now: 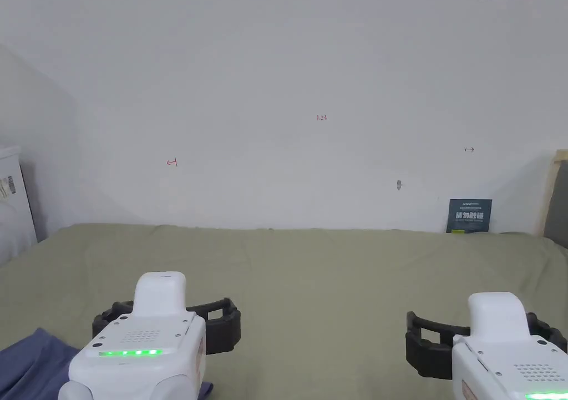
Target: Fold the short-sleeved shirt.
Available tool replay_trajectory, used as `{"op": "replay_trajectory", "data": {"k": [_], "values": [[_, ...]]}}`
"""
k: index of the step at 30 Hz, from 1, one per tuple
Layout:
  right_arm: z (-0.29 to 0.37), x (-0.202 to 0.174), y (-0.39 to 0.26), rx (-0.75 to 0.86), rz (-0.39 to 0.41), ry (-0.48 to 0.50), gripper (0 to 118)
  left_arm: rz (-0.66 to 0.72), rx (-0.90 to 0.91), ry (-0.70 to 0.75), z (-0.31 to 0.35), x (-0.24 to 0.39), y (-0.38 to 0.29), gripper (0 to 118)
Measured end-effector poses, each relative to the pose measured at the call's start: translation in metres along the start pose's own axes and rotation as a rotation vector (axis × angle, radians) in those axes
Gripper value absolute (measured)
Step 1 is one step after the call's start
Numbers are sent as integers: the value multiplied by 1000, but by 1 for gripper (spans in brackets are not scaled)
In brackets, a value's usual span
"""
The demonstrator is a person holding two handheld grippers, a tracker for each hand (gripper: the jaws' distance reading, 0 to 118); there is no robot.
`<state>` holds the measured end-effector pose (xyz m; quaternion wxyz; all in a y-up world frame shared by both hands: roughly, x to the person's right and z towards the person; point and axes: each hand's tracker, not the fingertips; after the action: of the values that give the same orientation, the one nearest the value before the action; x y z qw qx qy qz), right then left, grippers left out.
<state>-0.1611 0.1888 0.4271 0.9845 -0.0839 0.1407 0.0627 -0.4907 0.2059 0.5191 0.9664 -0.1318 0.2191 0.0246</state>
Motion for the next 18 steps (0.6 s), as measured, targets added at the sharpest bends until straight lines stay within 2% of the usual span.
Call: {"op": "replay_trajectory", "data": {"k": [18], "values": [[-2, 0, 0, -1, -1, -4, 118, -6, -3, -5, -2, -1, 1, 118]]}}
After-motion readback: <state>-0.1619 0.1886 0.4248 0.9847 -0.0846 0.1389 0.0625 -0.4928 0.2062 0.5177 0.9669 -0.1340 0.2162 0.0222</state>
